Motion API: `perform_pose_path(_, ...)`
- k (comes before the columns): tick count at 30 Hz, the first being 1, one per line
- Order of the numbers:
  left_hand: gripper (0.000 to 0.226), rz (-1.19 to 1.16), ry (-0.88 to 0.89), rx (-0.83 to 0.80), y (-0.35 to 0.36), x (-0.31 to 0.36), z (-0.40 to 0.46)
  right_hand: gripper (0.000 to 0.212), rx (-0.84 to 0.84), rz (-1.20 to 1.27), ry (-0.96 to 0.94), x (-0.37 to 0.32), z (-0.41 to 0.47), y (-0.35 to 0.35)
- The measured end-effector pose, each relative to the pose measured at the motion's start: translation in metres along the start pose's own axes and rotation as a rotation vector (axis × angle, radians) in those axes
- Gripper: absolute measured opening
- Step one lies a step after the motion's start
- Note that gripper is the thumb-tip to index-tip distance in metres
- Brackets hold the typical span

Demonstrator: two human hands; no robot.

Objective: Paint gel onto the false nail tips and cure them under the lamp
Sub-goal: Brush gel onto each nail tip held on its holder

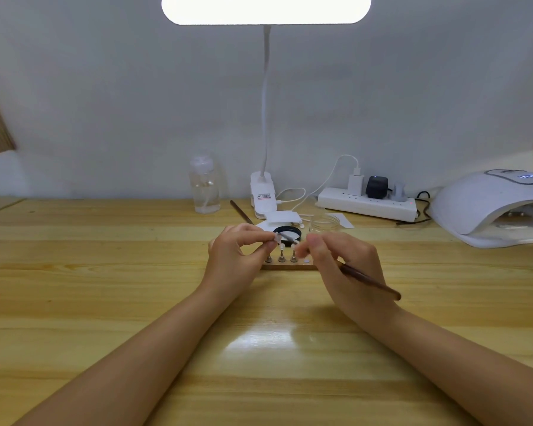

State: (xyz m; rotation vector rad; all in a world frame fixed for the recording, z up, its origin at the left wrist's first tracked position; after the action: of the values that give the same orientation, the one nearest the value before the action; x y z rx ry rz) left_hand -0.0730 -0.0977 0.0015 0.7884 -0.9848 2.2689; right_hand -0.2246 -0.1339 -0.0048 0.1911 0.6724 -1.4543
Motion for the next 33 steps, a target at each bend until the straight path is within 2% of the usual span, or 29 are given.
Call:
perform_pose_path(3, 0.02, 0.008, -0.004, -0.001, 0.0, -0.0002, 0.0001, 0.037, -0.038, -0.063, 0.018, 0.0018, 0.0001, 0.0)
perform_pose_path(6, 0.02, 0.013, -0.011, -0.006, -0.0004, 0.0002, -0.0001, 0.04, -0.01, 0.009, 0.069, 0.003, -0.0017, -0.0007)
perform_pose_path(11, 0.022, 0.009, -0.017, -0.018, -0.001, 0.0001, -0.0005, 0.038, -0.043, -0.107, -0.013, 0.0019, 0.0005, 0.0011)
perform_pose_path(15, 0.025, 0.016, -0.026, -0.023, -0.0013, 0.0015, -0.0003, 0.045, -0.024, -0.016, 0.076, 0.0042, -0.0015, -0.0001)
perform_pose_path(20, 0.025, 0.005, -0.03, -0.029, -0.0018, 0.0016, -0.0009, 0.041, -0.026, -0.103, -0.045, 0.0016, 0.0001, 0.0001)
perform_pose_path(25, 0.028, 0.003, -0.037, -0.02, -0.0013, 0.0013, -0.0009, 0.047, -0.024, -0.061, 0.034, 0.0042, -0.0021, 0.0001)
perform_pose_path(30, 0.029, 0.001, -0.032, -0.013, -0.0009, -0.0002, -0.0006, 0.041, -0.02, -0.132, -0.079, 0.0018, -0.0005, 0.0013)
perform_pose_path(33, 0.032, -0.005, -0.032, -0.012, -0.001, -0.0003, -0.001, 0.046, -0.029, -0.098, 0.0, 0.0032, -0.0016, 0.0007)
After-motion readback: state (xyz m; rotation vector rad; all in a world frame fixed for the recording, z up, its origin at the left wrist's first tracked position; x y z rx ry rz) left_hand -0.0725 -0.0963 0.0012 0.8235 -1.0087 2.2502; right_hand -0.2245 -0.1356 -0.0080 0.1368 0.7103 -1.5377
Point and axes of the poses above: each hand's wrist, its own z-axis towards the middle knuckle, its own y-axis out of the palm, x = y × z, the point moved 1 cm from there along z, towards the middle knuckle, and after that the axes turned 7 degrees about z, right-handed, at the moved point
